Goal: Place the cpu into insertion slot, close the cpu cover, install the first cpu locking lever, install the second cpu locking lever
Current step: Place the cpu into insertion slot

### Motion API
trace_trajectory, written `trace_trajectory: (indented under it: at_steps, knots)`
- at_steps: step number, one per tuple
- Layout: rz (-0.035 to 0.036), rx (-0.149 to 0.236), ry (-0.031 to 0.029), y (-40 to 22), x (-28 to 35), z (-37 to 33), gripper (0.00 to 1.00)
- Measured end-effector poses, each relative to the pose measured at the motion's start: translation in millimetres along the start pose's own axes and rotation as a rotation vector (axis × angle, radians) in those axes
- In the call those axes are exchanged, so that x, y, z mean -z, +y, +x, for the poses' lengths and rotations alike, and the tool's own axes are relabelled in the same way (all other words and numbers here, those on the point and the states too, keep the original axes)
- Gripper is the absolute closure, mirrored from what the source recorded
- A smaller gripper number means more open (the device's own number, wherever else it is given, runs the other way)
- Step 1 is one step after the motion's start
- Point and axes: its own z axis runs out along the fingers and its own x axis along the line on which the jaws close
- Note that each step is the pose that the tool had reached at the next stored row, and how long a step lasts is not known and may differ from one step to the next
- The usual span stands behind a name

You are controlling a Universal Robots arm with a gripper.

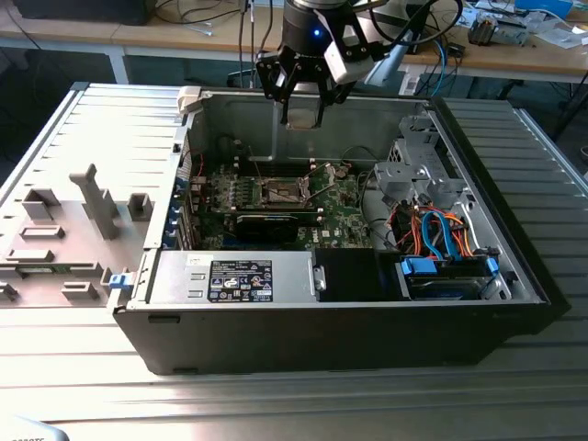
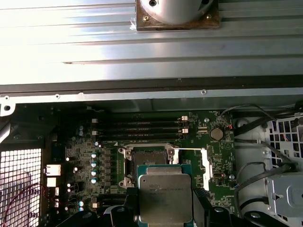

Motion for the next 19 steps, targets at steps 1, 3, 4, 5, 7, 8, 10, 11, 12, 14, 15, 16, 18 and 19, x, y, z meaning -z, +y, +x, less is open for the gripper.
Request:
trace_trajectory:
  at_steps: [1, 3, 4, 5, 7, 8, 10, 11, 12, 14, 15, 16, 18, 19]
  knots:
    - [0.0000, 0.000, 0.0000, 0.0, -0.1, 0.0, 0.46]
    - [0.0004, 0.000, -0.0001, 0.0, -0.3, 0.0, 0.46]
    - [0.0018, 0.000, -0.0003, 0.0, -0.5, 0.0, 0.46]
    - [0.0022, 0.000, -0.0001, -0.1, -0.5, 0.0, 0.46]
    - [0.0026, 0.000, -0.0001, -0.1, -0.6, 0.0, 0.46]
    - [0.0026, 0.000, -0.0001, -0.2, -1.9, 0.0, 0.46]
    - [0.0026, 0.000, -0.0001, -0.4, -4.0, 0.0, 0.46]
    - [0.0026, 0.000, -0.0001, -0.4, -4.1, 0.0, 0.46]
    - [0.0026, 0.000, -0.0001, -0.4, -4.2, -0.1, 0.46]
    - [0.0025, 0.000, -0.0001, -0.4, -4.5, 0.0, 0.46]
    - [0.0026, 0.000, -0.0001, -0.4, -4.6, -0.1, 0.46]
    - [0.0027, 0.000, -0.0001, -0.4, -4.6, 0.0, 0.46]
    - [0.0026, 0.000, -0.0001, -0.4, -4.6, -0.1, 0.46]
    - [0.0026, 0.000, -0.0001, -0.4, -4.6, -0.1, 0.46]
